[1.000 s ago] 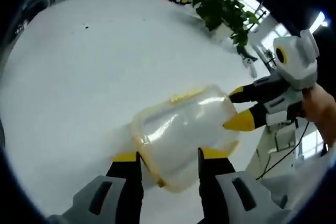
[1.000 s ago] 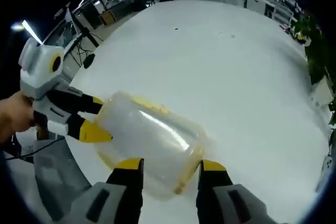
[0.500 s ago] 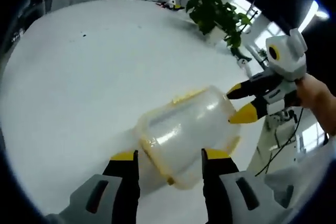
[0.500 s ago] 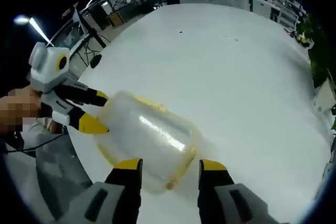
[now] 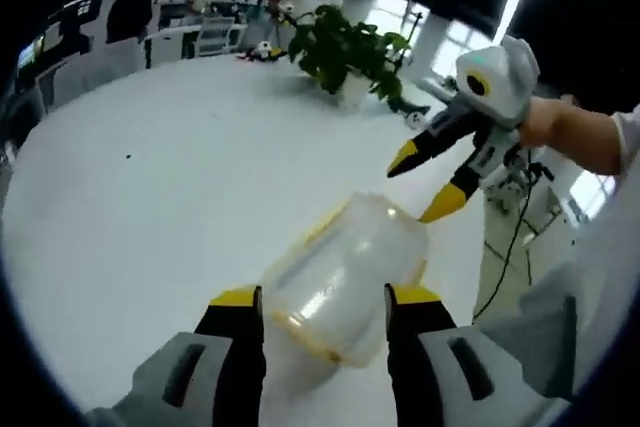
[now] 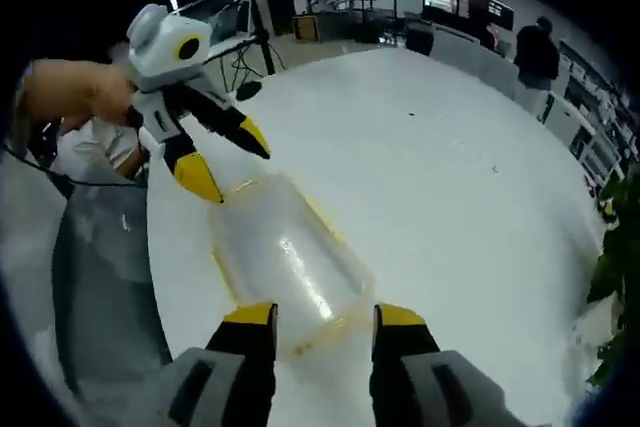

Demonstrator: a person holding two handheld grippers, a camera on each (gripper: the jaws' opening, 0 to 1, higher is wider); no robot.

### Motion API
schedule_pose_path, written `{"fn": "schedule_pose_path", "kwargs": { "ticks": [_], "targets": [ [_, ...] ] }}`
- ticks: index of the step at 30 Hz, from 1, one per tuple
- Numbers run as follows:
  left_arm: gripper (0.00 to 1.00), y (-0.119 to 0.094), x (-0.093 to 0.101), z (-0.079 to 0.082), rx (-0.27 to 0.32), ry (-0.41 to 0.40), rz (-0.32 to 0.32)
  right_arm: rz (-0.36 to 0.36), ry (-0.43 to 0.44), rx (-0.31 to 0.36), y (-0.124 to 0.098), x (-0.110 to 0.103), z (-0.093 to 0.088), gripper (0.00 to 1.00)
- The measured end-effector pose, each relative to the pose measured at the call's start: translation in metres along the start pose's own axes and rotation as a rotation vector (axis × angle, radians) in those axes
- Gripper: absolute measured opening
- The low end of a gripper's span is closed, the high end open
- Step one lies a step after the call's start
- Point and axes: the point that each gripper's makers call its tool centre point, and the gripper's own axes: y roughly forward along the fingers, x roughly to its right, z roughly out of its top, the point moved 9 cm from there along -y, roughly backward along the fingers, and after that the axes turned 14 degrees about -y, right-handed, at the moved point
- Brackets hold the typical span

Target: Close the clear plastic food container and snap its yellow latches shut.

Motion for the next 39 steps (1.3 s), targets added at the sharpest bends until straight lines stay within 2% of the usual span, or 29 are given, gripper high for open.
{"fn": "schedule_pose_path", "kwargs": {
  "ticks": [2,3,4,6,8,10,15,21,23,26,28,30,32,35,37,39],
  "targets": [
    [0.36,0.001,0.003,0.001,-0.021,0.075,-0.017,0.009,0.005,0.013,0.0,0.002,0.001,0.23],
    [0.35,0.002,0.004,0.001,-0.03,0.087,-0.031,0.007,-0.002,0.013,0.001,0.003,0.002,0.24],
    [0.33,0.005,0.005,-0.001,-0.045,0.083,-0.045,0.005,-0.061,0.024,0.003,0.004,0.005,0.23],
    [0.28,0.008,0.006,-0.001,-0.071,0.145,-0.046,0.026,-0.123,0.037,0.006,0.002,0.012,0.2],
    [0.22,0.013,0.01,0.001,-0.071,0.15,-0.076,0.054,-0.158,0.039,0.011,-0.001,0.019,0.18],
    [0.23,0.018,0.013,0.004,-0.063,0.171,-0.072,0.082,-0.178,0.038,0.018,-0.003,0.024,0.18],
    [0.24,0.032,0.026,0.006,-0.095,0.267,-0.086,0.11,-0.241,0.019,0.036,-0.004,0.033,0.18],
    [0.25,0.041,0.037,-0.001,-0.133,0.314,-0.104,0.122,-0.252,0.029,0.051,-0.001,0.041,0.18],
    [0.24,0.041,0.039,-0.003,-0.132,0.301,-0.106,0.137,-0.25,0.021,0.055,0.0,0.041,0.18],
    [0.28,0.042,0.045,-0.007,-0.138,0.324,-0.109,0.108,-0.269,0.008,0.057,0.007,0.042,0.24],
    [0.35,0.044,0.047,-0.01,-0.153,0.338,-0.103,0.093,-0.249,0.012,0.058,0.012,0.043,0.37],
    [0.47,0.044,0.048,-0.012,-0.156,0.355,-0.082,0.088,-0.273,-0.01,0.06,0.016,0.042,0.46],
    [0.47,0.044,0.048,-0.012,-0.154,0.37,-0.072,0.12,-0.291,-0.023,0.06,0.015,0.041,0.46],
    [0.49,0.044,0.048,-0.013,-0.153,0.406,-0.056,0.165,-0.313,-0.018,0.062,0.013,0.041,0.55],
    [0.49,0.046,0.048,-0.016,-0.164,0.459,-0.033,0.22,-0.318,-0.047,0.065,0.012,0.039,0.55],
    [0.5,0.049,0.049,-0.02,-0.169,0.448,-0.036,0.247,-0.36,-0.096,0.069,0.016,0.037,0.52]
  ]
}}
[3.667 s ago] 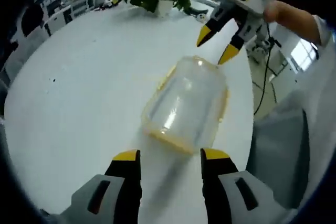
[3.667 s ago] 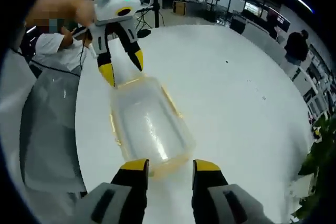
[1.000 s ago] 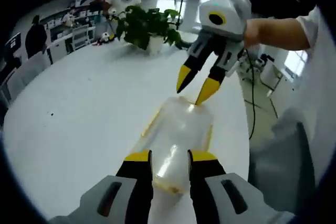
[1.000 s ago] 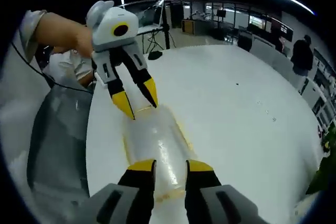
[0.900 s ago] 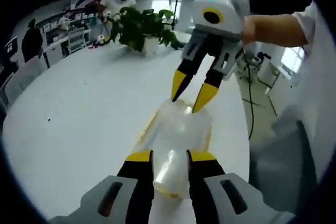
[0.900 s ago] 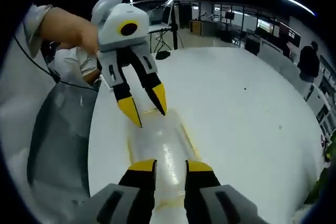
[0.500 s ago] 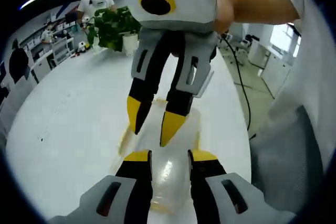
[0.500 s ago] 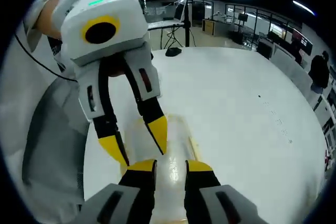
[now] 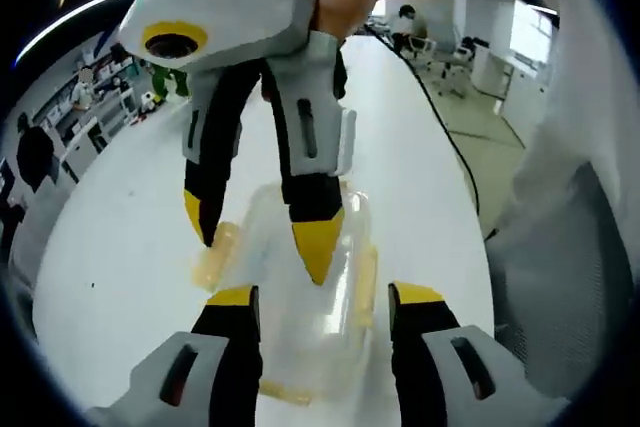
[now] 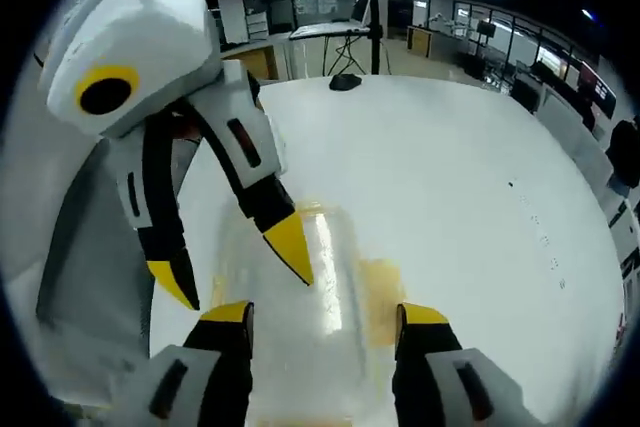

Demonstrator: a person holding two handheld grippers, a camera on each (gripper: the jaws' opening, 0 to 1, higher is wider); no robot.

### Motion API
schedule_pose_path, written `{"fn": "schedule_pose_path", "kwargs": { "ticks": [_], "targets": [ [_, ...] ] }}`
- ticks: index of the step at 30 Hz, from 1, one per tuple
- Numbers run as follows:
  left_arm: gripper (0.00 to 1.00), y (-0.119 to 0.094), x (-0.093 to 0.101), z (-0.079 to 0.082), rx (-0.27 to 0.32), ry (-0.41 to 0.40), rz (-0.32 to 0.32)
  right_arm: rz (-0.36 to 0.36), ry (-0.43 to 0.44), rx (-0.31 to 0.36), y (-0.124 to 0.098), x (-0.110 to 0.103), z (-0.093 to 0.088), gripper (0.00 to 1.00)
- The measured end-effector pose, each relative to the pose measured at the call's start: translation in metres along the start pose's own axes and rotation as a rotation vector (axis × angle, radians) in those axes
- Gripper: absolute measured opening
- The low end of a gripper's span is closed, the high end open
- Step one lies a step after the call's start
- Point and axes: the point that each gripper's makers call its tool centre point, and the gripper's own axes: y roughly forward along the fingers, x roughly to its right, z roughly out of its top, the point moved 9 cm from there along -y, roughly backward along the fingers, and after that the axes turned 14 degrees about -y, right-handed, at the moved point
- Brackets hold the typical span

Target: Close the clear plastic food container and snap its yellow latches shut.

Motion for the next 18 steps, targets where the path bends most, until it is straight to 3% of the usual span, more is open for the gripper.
{"fn": "schedule_pose_path", "kwargs": {
  "ticks": [1,2,4,10,13,18],
  "targets": [
    [0.5,0.001,0.001,-0.001,-0.008,0.014,0.009,0.027,0.004,-0.017,0.001,0.0,-0.001,0.51],
    [0.5,0.002,0.002,-0.002,-0.019,0.047,0.02,0.074,0.055,0.009,0.002,0.0,0.002,0.51],
    [0.52,0.006,0.005,-0.003,-0.013,0.072,0.032,0.094,-0.023,-0.021,0.001,0.004,0.003,0.51],
    [0.47,0.008,0.006,-0.004,-0.029,0.178,0.103,0.164,-0.019,-0.098,0.007,0.009,0.009,0.52],
    [0.47,0.009,0.006,-0.004,-0.018,0.149,0.106,0.176,-0.013,-0.113,0.008,0.008,0.01,0.52],
    [0.49,0.013,0.009,-0.003,-0.033,0.176,0.131,0.177,0.0,-0.112,0.01,0.005,0.009,0.52]
  ]
}}
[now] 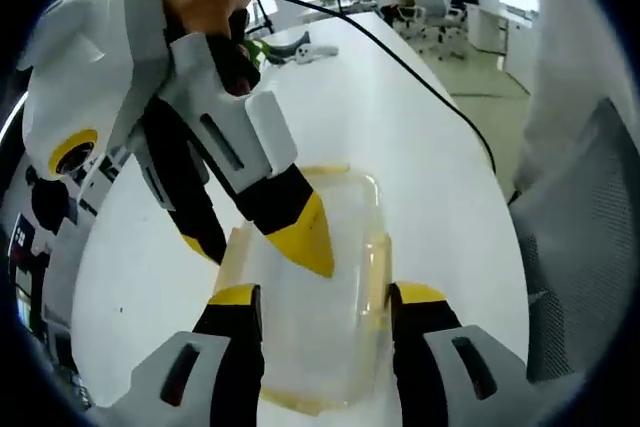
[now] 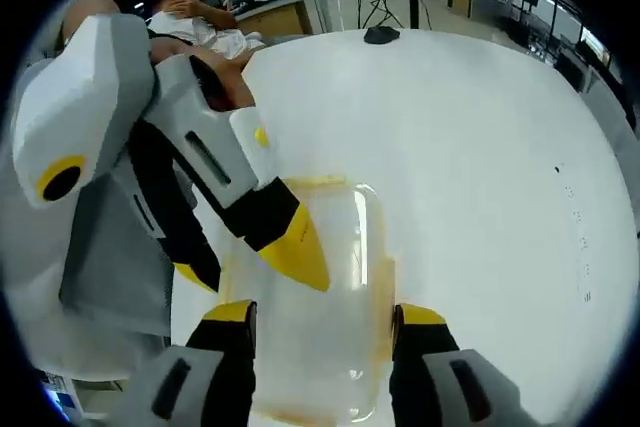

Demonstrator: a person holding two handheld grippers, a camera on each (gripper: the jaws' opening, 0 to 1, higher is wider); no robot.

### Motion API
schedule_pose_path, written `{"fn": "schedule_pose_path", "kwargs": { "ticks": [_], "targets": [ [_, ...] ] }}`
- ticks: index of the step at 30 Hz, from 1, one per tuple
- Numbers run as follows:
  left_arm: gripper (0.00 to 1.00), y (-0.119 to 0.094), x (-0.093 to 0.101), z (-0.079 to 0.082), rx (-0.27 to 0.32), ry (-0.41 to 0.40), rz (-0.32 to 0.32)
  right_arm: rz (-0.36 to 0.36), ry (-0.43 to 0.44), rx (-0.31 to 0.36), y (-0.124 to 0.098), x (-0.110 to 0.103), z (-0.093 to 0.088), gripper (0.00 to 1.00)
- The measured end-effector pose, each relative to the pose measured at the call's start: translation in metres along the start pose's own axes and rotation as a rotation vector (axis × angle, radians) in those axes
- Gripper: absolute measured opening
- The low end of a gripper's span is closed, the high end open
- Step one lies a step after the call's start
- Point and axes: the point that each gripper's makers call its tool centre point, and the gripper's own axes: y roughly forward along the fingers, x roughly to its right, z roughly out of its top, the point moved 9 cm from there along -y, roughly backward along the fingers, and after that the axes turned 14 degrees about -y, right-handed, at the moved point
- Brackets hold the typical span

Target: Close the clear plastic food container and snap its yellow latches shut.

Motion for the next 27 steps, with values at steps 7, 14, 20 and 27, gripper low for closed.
{"fn": "schedule_pose_path", "kwargs": {
  "ticks": [7,14,20,27],
  "targets": [
    [0.48,0.003,-0.001,0.001,-0.01,0.055,0.012,0.016,0.013,-0.053,0.002,-0.001,0.006,0.51],
    [0.48,0.002,-0.001,0.0,0.012,0.074,0.033,0.043,0.022,-0.067,0.002,0.0,0.008,0.49],
    [0.49,0.004,-0.001,0.0,0.01,0.071,0.027,0.11,0.027,-0.134,0.006,0.004,0.013,0.49],
    [0.5,0.004,0.0,0.0,0.013,0.076,0.028,0.094,0.03,-0.122,0.004,0.003,0.01,0.5]
  ]
}}
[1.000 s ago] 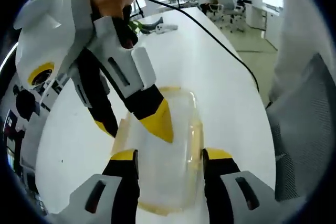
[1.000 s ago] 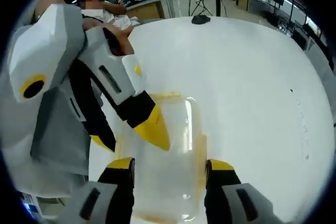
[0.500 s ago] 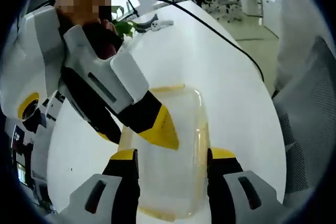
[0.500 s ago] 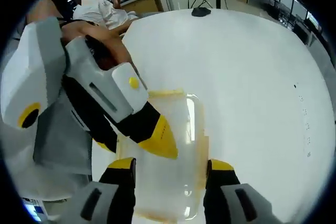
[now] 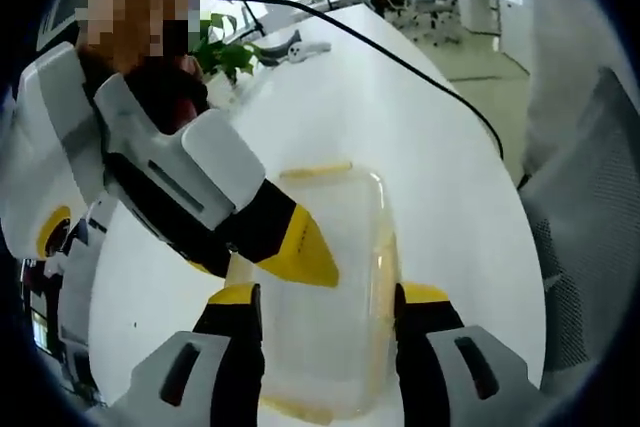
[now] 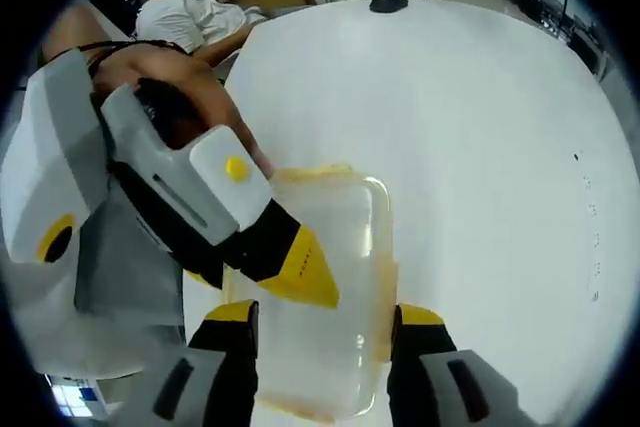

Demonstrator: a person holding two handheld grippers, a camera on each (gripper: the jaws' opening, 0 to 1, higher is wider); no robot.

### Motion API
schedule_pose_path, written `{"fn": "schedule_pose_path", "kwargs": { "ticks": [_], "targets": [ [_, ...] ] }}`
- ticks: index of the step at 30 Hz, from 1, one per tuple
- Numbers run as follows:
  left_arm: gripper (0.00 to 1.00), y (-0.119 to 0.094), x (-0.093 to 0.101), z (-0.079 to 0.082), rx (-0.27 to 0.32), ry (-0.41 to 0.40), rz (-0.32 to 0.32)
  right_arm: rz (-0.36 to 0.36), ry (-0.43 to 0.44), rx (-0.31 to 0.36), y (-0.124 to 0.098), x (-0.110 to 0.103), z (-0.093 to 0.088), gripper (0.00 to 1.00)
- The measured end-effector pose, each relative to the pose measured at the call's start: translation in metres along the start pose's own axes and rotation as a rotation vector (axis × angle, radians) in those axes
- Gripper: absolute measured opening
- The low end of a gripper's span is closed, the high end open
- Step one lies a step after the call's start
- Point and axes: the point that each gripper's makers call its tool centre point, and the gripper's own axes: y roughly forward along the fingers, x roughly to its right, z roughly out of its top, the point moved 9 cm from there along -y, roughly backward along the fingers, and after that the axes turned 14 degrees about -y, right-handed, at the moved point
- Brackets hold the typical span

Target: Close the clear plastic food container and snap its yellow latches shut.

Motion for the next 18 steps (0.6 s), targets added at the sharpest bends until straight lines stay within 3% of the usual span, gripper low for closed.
{"fn": "schedule_pose_path", "kwargs": {
  "ticks": [6,11,13,16,18],
  "targets": [
    [0.5,0.0,0.001,0.0,0.01,0.006,-0.004,-0.031,0.021,0.03,-0.001,-0.003,-0.003,0.51],
    [0.49,-0.004,0.001,0.002,0.001,0.01,-0.044,-0.069,0.009,0.063,-0.002,-0.009,-0.004,0.51],
    [0.47,-0.006,-0.001,0.003,-0.001,-0.014,-0.058,-0.086,-0.032,0.027,-0.004,-0.011,-0.005,0.55],
    [0.41,-0.013,0.002,0.008,0.025,-0.075,-0.152,-0.09,-0.041,0.046,-0.008,-0.018,-0.006,0.65],
    [0.47,-0.019,-0.003,0.01,0.025,-0.071,-0.148,-0.101,-0.049,0.067,-0.013,-0.022,-0.007,0.61]
  ]
}}
